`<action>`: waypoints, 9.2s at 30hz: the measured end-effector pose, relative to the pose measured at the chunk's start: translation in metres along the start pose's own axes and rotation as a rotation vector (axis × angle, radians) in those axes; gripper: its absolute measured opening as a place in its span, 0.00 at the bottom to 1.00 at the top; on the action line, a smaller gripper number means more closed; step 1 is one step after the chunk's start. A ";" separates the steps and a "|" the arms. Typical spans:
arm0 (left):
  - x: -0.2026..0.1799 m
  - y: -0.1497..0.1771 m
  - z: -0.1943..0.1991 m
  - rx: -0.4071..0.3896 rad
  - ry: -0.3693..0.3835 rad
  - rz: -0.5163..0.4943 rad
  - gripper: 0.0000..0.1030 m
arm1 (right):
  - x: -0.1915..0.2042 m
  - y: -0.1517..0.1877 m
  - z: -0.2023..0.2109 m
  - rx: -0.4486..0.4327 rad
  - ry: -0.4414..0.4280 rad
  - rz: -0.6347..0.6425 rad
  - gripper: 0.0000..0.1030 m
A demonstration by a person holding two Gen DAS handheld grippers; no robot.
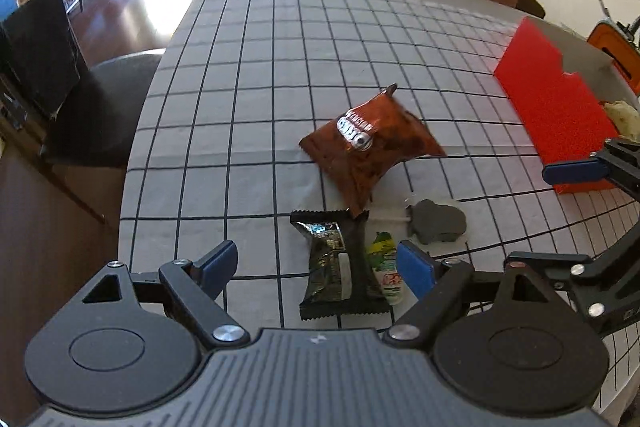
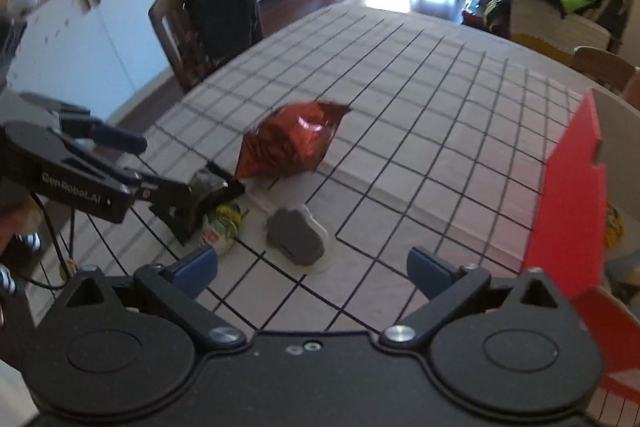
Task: Organize snacks
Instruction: 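Grasp the black chocolate bar with left tool while right tool grasps grey clear-handled item, then carry the black bar and grey item over the red box, then lower both snacks into the red box and open both tools, then move both tools back toward the red Oreo bag and green pouch, then grasp the red Oreo bag with right tool while left tool grasps green yogurt pouch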
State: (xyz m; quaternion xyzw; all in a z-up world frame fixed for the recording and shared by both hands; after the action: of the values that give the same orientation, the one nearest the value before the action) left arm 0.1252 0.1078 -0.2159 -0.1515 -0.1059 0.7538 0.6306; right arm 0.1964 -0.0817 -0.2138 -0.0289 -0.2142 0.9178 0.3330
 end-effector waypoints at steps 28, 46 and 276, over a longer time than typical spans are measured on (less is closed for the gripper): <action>0.003 -0.010 -0.044 0.131 0.043 0.122 0.57 | 0.020 -0.024 -0.069 0.073 -0.032 0.257 0.58; 0.011 -0.001 -0.037 0.137 0.030 0.111 0.34 | 0.011 -0.003 -0.053 0.053 -0.031 0.101 0.39; -0.058 0.009 -0.033 0.085 -0.081 0.050 0.33 | -0.027 -0.064 -0.032 0.069 -0.052 0.152 0.44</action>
State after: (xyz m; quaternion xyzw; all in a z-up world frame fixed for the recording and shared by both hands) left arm 0.1375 0.0484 -0.2443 -0.0966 -0.0952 0.7785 0.6128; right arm 0.2617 -0.0427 -0.2193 -0.0096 -0.1881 0.9477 0.2576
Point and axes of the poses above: each gripper's, at about its wrist camera, not at the fingertips, and z roughly against the way its jaws point, x to its left, y to its underside, the point moved 9 cm from there along -z, roughly the way its jaws point, and after that the axes turned 10 degrees about x, right-handed, at the moved point
